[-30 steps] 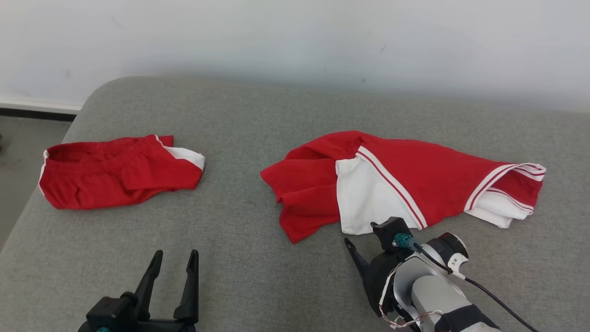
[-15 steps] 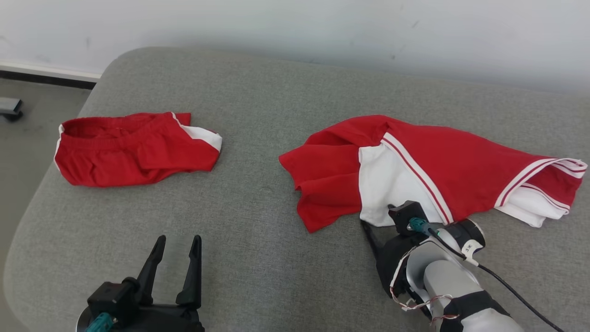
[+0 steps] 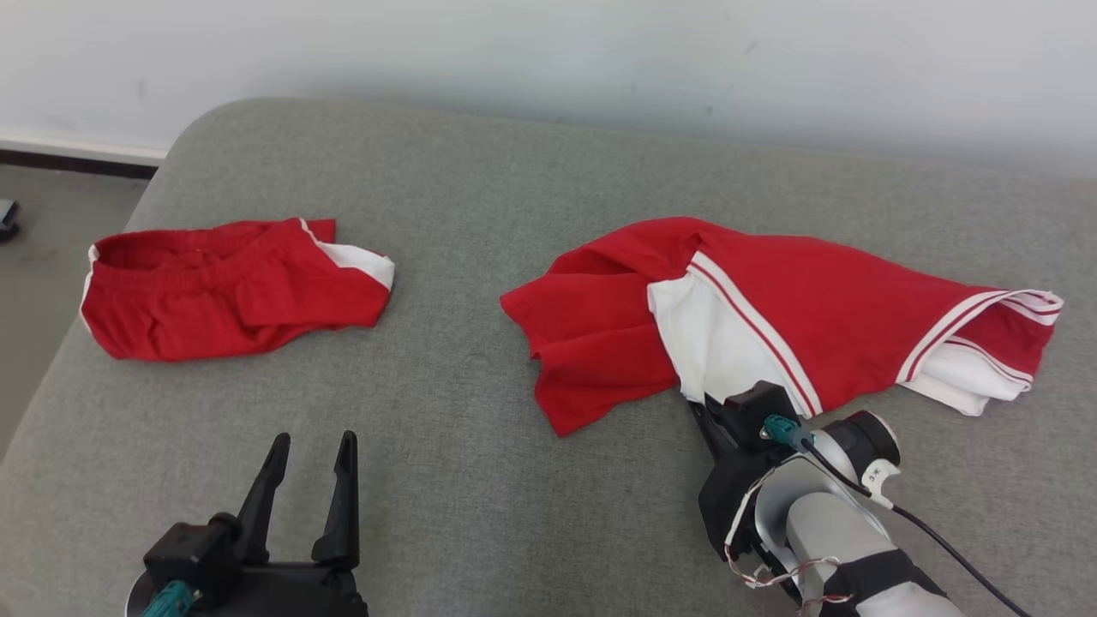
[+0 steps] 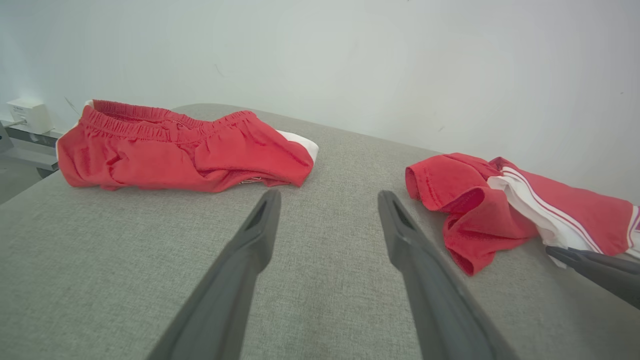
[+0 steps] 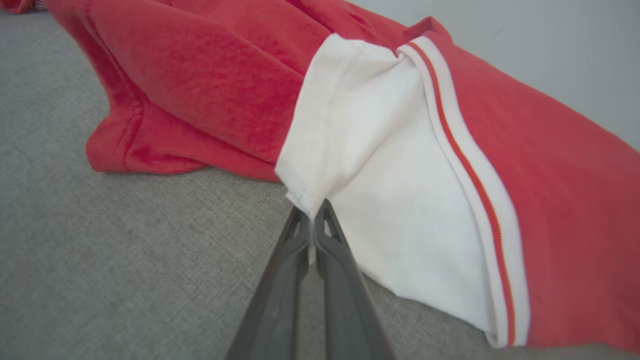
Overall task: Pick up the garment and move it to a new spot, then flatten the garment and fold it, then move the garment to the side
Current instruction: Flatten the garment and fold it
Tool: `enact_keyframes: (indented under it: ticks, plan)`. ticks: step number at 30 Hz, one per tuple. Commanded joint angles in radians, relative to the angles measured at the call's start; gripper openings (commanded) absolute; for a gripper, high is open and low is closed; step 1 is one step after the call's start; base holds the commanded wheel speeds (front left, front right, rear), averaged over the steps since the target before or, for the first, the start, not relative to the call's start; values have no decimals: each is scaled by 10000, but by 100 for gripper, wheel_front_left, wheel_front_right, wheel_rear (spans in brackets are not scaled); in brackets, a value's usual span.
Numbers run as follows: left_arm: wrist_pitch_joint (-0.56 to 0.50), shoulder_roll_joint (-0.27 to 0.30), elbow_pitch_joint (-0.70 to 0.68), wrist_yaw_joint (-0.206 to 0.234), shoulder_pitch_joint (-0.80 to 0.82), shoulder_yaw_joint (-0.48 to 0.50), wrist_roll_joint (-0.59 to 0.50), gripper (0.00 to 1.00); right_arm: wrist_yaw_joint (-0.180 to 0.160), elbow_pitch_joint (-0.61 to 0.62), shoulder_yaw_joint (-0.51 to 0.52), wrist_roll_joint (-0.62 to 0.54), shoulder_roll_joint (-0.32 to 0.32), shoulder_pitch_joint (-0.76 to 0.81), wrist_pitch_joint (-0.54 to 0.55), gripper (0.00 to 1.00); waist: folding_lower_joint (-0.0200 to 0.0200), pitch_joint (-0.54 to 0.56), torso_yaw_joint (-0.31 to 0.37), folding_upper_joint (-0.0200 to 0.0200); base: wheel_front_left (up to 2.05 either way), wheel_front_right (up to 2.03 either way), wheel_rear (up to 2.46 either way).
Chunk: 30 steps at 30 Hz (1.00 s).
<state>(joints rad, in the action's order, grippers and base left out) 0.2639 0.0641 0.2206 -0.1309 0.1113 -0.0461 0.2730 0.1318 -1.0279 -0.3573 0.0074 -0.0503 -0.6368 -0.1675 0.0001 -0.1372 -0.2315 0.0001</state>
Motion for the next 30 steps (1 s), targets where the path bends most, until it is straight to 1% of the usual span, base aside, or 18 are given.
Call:
enact_keyframes:
  ticks: [1, 3, 7, 10, 14, 15, 20, 24, 27, 30]
  plan:
    - [8, -1, -29, 7, -190, 43, -124, 100, -24, 38, -16, 59, -5, 178, -120, 0, -1, 206, 207, -1, 0, 0, 0]
    - [8, 0, -51, 7, -250, 135, -136, 100, -24, 63, 24, -7, -5, 335, -230, 0, -1, 347, 379, -1, 0, 0, 0]
    - [8, 8, -104, 7, -506, 335, -164, 100, -24, -74, 360, -662, -46, 612, -352, 0, -1, 661, 816, -1, 0, 0, 0]
    - [8, -5, -157, 7, -712, 452, -182, 100, -24, -86, 701, -1106, -367, 933, -274, 0, -1, 902, 1125, -1, 0, 0, 0]
    - [8, -35, -226, 10, -959, 560, -232, 100, -24, 208, 1307, -1475, -908, 1387, -43, 0, -1, 1134, 1515, -1, 0, 0, 0]
    - [8, -35, -226, 10, -959, 560, -232, 100, -24, 208, 1307, -1475, -908, 1387, -43, 0, -1, 1134, 1515, -1, 0, 0, 0]
    - [8, -67, -285, 15, -1184, 610, -259, 100, -24, 1104, 2429, -1807, -1590, 1945, 308, 0, -1, 1267, 1906, -1, 0, 0, 0]
    - [8, -90, -252, 16, -1209, 575, -265, 100, -24, 2036, 3588, -2024, -2022, 2465, 741, 0, -1, 1325, 2052, -1, 0, 0, 0]
    - [8, -97, -214, 16, -1191, 538, -278, 100, -24, 2801, 4561, -2258, -2223, 2923, 1055, 0, -1, 1363, 2087, -1, 0, 0, 0]
    - [8, -104, -180, 16, -1180, 530, -288, 100, -24, 3532, 5490, -2577, -2181, 3487, 1460, 0, -1, 1399, 2103, -1, 0, 0, 0]
